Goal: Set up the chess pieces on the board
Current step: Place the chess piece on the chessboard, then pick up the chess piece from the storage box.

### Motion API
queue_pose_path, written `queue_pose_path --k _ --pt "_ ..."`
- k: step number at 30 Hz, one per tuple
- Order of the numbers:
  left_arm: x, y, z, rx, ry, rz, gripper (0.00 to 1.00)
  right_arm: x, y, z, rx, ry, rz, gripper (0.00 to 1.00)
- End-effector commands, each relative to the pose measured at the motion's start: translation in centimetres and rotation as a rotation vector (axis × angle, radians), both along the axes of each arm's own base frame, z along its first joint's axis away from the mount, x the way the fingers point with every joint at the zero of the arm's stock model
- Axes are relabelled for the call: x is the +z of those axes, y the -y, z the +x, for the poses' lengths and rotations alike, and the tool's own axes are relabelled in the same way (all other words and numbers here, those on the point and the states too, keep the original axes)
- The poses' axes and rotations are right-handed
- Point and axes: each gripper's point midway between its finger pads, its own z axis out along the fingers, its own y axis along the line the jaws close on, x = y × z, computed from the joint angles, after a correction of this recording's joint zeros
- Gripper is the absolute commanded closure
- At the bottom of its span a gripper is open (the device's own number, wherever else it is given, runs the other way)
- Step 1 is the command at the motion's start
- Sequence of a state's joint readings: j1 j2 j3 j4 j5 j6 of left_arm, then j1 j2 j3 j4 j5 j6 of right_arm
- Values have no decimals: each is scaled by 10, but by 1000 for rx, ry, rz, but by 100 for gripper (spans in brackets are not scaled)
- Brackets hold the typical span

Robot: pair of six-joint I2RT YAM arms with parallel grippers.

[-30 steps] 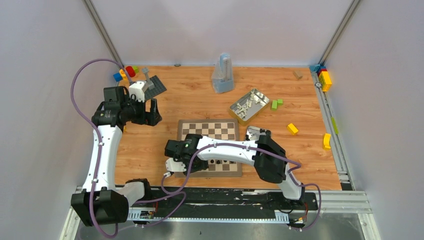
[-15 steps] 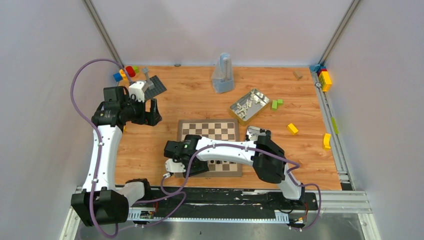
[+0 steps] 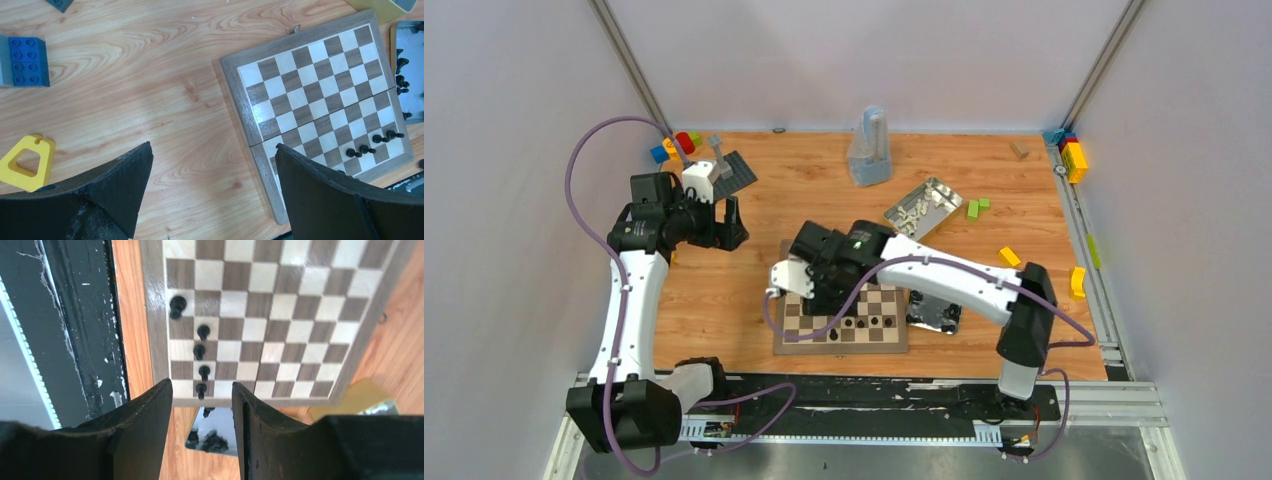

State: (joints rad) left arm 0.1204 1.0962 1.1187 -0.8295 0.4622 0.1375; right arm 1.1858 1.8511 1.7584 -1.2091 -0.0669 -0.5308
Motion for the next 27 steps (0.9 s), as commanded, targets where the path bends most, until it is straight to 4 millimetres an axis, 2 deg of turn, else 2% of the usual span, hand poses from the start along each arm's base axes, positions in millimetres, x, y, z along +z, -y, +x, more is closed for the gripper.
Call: queue_pose_path --k 1,4,8,12,14,19,23,27 --pt "9 0 8 -34 89 10 0 29 19 15 -118 -93 148 52" --pt "10 7 5 -78 112 -4 0 33 38 34 -194 -115 205 52" --pt "10 16 0 -138 120 -33 0 26 70 54 -306 -120 254 52" --pt "12 23 -3 -178 133 -47 0 14 105 64 -414 -121 299 51" --pt "14 26 -3 -195 142 -45 0 1 125 69 -480 -135 304 51" --pt "21 35 0 -236 172 -23 0 -12 165 86 -630 -141 368 51" --pt "22 44 5 -271 193 1 0 -23 190 94 -733 -169 397 50" --pt "15 45 7 -293 196 29 0 -30 209 98 -818 -177 408 50"
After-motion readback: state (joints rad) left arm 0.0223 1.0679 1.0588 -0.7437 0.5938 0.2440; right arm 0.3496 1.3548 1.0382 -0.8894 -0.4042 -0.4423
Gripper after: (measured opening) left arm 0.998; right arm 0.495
